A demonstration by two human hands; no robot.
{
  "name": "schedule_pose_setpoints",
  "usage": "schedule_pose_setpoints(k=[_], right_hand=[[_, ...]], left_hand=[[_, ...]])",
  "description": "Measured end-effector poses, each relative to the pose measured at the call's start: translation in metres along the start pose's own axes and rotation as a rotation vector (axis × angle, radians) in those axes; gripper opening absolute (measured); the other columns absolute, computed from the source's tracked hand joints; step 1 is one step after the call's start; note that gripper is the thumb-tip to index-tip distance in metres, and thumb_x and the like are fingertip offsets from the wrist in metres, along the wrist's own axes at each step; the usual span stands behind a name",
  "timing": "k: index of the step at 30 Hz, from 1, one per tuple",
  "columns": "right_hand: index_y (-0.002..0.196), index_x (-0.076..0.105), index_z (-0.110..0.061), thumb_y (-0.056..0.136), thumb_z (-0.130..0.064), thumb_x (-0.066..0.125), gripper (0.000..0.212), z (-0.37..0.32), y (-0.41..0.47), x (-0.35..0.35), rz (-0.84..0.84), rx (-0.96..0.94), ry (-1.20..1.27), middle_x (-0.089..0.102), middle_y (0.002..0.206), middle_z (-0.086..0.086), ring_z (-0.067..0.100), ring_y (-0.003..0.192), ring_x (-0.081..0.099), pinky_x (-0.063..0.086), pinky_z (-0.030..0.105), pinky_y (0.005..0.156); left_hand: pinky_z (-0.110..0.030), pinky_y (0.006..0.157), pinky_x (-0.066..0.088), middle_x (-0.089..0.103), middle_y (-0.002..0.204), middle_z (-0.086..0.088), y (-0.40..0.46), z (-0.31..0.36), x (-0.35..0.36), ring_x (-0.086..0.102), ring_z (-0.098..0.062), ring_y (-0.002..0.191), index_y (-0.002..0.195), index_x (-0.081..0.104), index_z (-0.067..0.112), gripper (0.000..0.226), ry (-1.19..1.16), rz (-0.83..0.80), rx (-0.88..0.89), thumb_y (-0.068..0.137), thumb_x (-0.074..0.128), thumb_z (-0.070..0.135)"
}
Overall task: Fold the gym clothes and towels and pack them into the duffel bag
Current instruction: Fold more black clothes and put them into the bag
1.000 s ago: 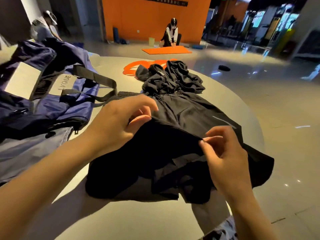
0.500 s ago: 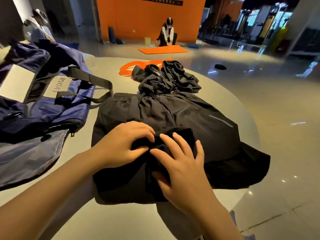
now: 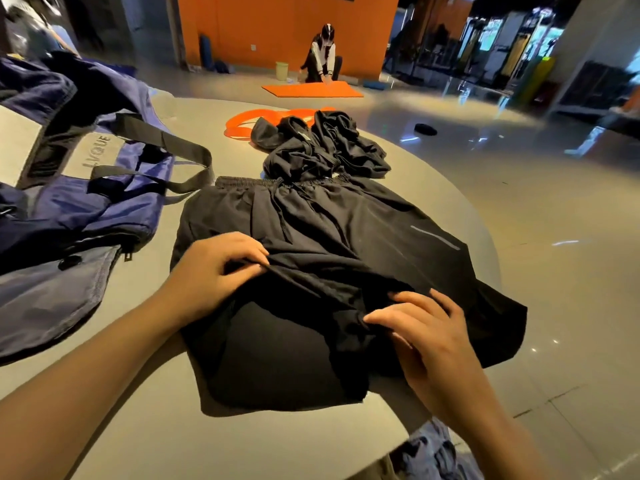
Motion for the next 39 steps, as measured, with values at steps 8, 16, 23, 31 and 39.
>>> schedule_pose_setpoints(k=[8,16,23,31,39], right_hand=[[0.099,0.067,-0.037,0.087,-0.040,0.049,0.022,0.012,-0.005,-0.013,0.127,0.196,0.334,0.060,0.110,-0.021,0.002,0.113,0.054,0.045,0.041,0.097],[0.113,0.063,-0.029,0.076,-0.053,0.058,0.044,0.009,0.000,0.006,0.070,0.367,0.068,0.050,0.127,-0.007,0.015,0.119,0.046,0.044,0.040,0.094],[0.117,0.062,-0.021,0.079,-0.015,0.068,0.040,0.026,-0.011,0.004,0.075,0.417,0.150,0.052,0.123,-0.004,0.014,0.114,0.047,0.046,0.045,0.096],[0.117,0.065,-0.015,0.082,0.003,0.066,0.039,0.033,-0.011,0.004,0.025,0.421,0.213,0.057,0.118,-0.001,0.021,0.109,0.054,0.048,0.048,0.094],[0.119,0.062,-0.022,0.077,-0.014,0.053,0.044,0.029,-0.015,-0.010,0.130,0.386,0.226,0.052,0.121,-0.007,0.017,0.114,0.050,0.047,0.049,0.094]], left_hand=[[-0.041,0.100,0.042,0.055,0.128,-0.002,-0.008,0.055,0.013,0.051,-0.022,0.121,0.118,0.061,0.022,0.042,0.342,-0.114,0.309,0.078,0.054,0.035],[-0.031,0.081,0.046,0.070,0.093,0.005,0.008,0.083,0.018,0.064,-0.013,0.088,0.097,0.072,0.017,0.024,0.195,0.022,0.278,0.087,0.055,0.031],[-0.011,0.066,0.050,0.071,0.077,0.016,-0.009,0.025,-0.037,0.064,0.003,0.074,0.077,0.073,0.042,0.043,-0.494,0.275,-0.288,0.090,0.058,0.004],[-0.012,0.056,0.050,0.071,0.070,0.012,-0.028,-0.001,-0.049,0.066,0.000,0.066,0.091,0.066,0.017,0.016,-0.786,0.437,-0.560,0.095,0.052,0.011],[-0.013,0.055,0.051,0.070,0.071,0.012,-0.036,-0.001,-0.045,0.066,0.000,0.065,0.090,0.065,0.019,0.017,-0.886,0.428,-0.669,0.097,0.049,0.016]])
Point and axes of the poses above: each hand's wrist, its own y-axis towards the middle knuckle, its own x-axis out of the palm, z = x × y, the point moved 8 cm from there along y, towards the middle knuckle
